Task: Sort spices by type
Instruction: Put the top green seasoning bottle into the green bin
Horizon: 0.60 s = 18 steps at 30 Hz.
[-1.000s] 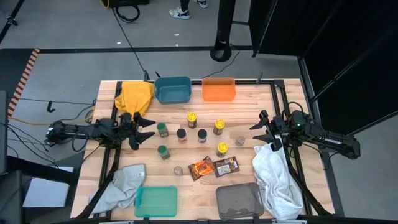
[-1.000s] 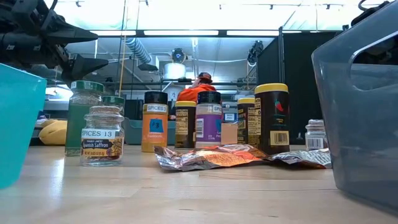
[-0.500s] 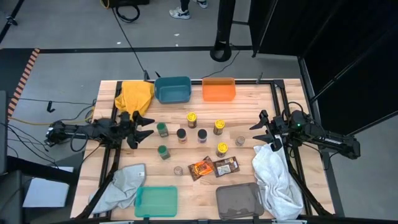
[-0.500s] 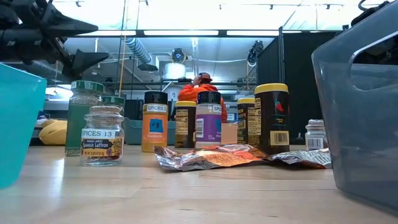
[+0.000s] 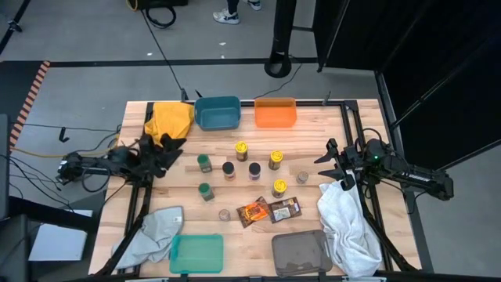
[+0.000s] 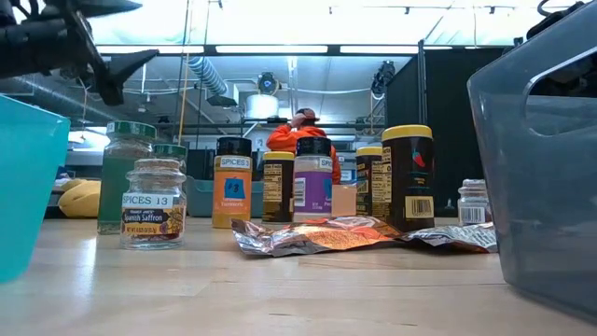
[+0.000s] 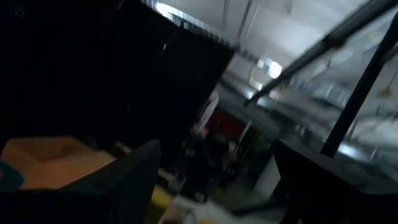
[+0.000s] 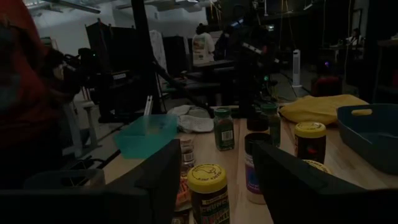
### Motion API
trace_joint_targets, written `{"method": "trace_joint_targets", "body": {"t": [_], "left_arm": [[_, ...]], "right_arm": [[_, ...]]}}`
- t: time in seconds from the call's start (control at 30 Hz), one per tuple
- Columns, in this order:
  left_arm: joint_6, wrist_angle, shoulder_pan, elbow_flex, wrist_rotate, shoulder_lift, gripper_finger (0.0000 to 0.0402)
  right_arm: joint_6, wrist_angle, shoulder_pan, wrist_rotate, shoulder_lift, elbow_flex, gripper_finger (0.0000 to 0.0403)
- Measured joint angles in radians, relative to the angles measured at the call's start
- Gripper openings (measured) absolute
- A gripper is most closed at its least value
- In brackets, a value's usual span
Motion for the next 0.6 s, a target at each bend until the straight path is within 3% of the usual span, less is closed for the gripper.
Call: {"method": "trace_joint_targets", "body": {"t": [0.33, 0.6], "left_arm": [[-0.182, 0.137, 0.000, 0.026, -0.008, 0.000, 0.0321], [-0.185, 0.312, 0.000, 0.027, -0.011, 0.000, 0.0321]], "right_arm": [[0.000, 0.000, 0.000, 0.028, 0.000, 0.000, 0.0206], [0.000, 0.010, -0.001, 0.045, 0.000, 0.000, 0.0206]]}}
